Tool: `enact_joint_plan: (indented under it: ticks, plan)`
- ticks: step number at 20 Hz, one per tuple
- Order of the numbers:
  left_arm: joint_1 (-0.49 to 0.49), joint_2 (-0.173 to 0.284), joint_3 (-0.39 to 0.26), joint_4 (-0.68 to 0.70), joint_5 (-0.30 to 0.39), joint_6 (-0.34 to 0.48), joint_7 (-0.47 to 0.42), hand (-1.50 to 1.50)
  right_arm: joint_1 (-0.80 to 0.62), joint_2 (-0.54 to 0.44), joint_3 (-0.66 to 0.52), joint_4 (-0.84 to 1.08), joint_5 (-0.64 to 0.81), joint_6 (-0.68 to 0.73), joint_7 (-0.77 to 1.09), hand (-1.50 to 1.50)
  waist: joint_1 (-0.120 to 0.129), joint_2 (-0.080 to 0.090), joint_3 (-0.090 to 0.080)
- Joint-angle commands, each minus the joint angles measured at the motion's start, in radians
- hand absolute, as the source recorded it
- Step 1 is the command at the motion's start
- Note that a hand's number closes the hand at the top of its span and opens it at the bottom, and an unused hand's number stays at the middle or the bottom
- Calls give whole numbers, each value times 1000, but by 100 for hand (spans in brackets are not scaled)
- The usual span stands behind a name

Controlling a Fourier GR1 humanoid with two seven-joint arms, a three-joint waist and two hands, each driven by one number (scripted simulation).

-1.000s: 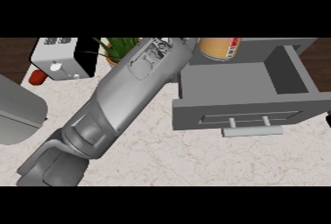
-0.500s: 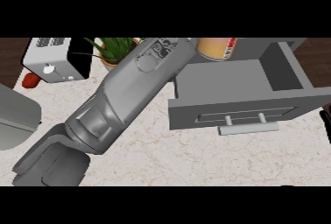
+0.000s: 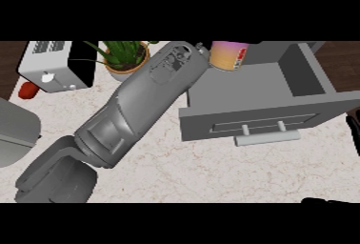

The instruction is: Pick up the can, place it into the drawer and close the drawer

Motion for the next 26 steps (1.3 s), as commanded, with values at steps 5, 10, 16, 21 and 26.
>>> enact_joint_plan:
  ticks: [5,10,16,21,26]
  plan:
    - [24,0,-88,49,23,21,-50,150,-8,-19,2,-12,-13,20,4,-150,-25,5,0]
    - [33,0,-126,52,43,91,-39,-150,15,16,55,-36,14,18,2,-150,-42,7,0]
    - [45,0,-130,69,73,115,-76,-150,-41,-3,48,-54,25,-10,50,-150,-33,10,-1]
    - [61,0,-133,43,116,150,-87,-150,-51,-17,10,-8,3,-1,8,-150,-32,8,0]
    - [74,0,-119,45,155,138,-105,-150,-60,-69,12,-62,111,-2,-24,-150,-25,8,-1]
